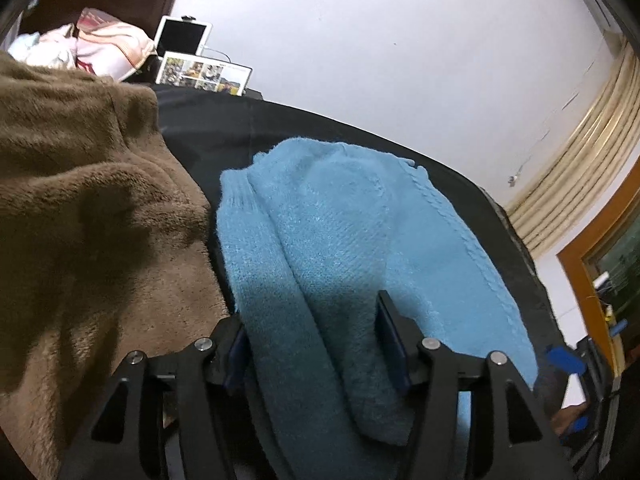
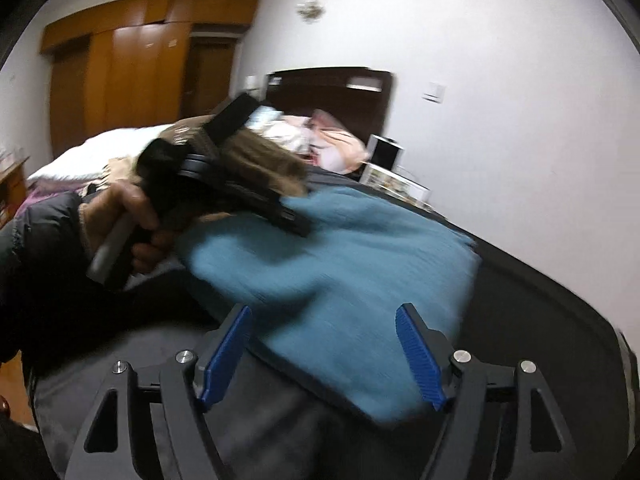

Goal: Fold clothes

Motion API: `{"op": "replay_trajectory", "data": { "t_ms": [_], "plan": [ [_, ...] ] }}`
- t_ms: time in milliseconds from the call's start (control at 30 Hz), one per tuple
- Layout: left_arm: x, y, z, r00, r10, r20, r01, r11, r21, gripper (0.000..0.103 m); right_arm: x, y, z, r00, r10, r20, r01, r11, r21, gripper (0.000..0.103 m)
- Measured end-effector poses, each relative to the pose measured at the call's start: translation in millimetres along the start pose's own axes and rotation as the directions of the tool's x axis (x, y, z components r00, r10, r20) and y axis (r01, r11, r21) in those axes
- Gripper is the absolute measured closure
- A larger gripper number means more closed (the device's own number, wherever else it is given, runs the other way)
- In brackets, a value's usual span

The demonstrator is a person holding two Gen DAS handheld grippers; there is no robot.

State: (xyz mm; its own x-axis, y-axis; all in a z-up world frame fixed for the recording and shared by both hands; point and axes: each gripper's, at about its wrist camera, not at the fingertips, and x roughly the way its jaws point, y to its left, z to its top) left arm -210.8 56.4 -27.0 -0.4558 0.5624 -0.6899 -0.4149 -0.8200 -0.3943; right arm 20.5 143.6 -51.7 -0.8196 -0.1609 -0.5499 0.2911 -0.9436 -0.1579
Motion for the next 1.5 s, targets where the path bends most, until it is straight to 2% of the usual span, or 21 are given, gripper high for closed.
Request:
{"op": "replay_trajectory", "data": {
  "t_ms": [100,233,300,400,533,600,633,667,733,833,967,1033,1133,1233,1367,1500],
  "plan": [
    [-9.4,-7.1,-2.0,0.999,0.045,0.015,-0.045,0.999,0.002,0.040,-11.0,-30.9,-10.2,0.998,-0.026,-0.056,0.031,0.996,0.084,0.027],
    [-40.8,-26.7,-11.4,0.989,0.124,0.077,-0.126,0.992,0.019,0.040,-17.3,-54.0,-21.9,0.992,-0.043,-0.118,0.062,0.985,0.162,0.027],
    [-54.6,-35.6,-13.6,0.986,0.124,0.107,-0.129,0.991,0.036,0.039,-17.9,-55.9,-25.9,0.991,-0.026,-0.129,0.049,0.982,0.180,0.027],
    [-76.4,-57.9,-26.6,0.986,0.093,0.141,-0.106,0.991,0.086,0.032,-12.6,-52.0,-25.2,0.990,-0.015,-0.139,0.037,0.987,0.156,0.027],
    [-69.7,-92.8,-49.8,0.989,0.072,0.129,-0.098,0.973,0.209,0.030,-1.3,-40.7,-24.1,0.985,-0.021,-0.169,0.039,0.994,0.102,0.027],
    [-57.0,-104.8,-62.7,0.986,0.122,0.116,-0.149,0.955,0.257,0.030,4.0,-37.8,-25.5,0.981,-0.050,-0.188,0.067,0.994,0.088,0.027],
    [-44.8,-107.2,-67.2,0.977,0.183,0.111,-0.207,0.940,0.270,0.030,4.2,-39.0,-27.1,0.979,-0.059,-0.196,0.078,0.993,0.090,0.027],
    [-33.7,-105.7,-69.4,0.968,0.230,0.099,-0.248,0.932,0.266,0.030,-0.5,-41.2,-30.2,0.978,-0.066,-0.198,0.087,0.991,0.099,0.027],
    [-17.1,-93.2,-67.7,0.963,0.264,0.058,-0.270,0.937,0.220,0.030,-3.1,-49.5,-33.4,0.977,-0.078,-0.199,0.105,0.986,0.129,0.026],
    [-6.9,-71.2,-72.3,0.970,0.244,0.014,-0.244,0.960,0.136,0.028,-2.5,-63.0,-38.6,0.973,-0.094,-0.213,0.131,0.976,0.171,0.023],
    [-5.6,-70.7,-76.1,0.963,0.270,0.021,-0.270,0.948,0.166,0.026,1.7,-66.4,-43.4,0.966,-0.087,-0.243,0.135,0.972,0.191,0.022],
    [-6.3,-65.4,-75.0,0.966,0.257,0.006,-0.256,0.956,0.144,0.024,-0.2,-63.8,-41.5,0.969,-0.080,-0.235,0.125,0.976,0.180,0.022],
    [-10.2,-54.7,-70.4,0.980,0.196,-0.023,-0.194,0.978,0.074,0.023,-7.7,-63.7,-36.1,0.979,-0.028,-0.202,0.066,0.980,0.186,0.022],
    [-17.6,-49.7,-60.4,0.988,0.152,-0.018,-0.151,0.988,0.030,0.023,-19.6,-71.9,-27.6,0.989,0.016,-0.149,0.019,0.973,0.230,0.022],
    [-28.6,-50.4,-43.3,0.990,0.140,0.009,-0.140,0.990,-0.002,0.022,-20.6,-86.2,-18.4,0.992,0.053,-0.113,-0.017,0.954,0.299,0.021],
    [-21.7,-42.9,-27.1,0.991,0.131,-0.024,-0.132,0.990,-0.046,0.021,-6.7,-97.9,-14.7,0.984,0.147,-0.095,-0.099,0.916,0.389,0.020]
  ]
}}
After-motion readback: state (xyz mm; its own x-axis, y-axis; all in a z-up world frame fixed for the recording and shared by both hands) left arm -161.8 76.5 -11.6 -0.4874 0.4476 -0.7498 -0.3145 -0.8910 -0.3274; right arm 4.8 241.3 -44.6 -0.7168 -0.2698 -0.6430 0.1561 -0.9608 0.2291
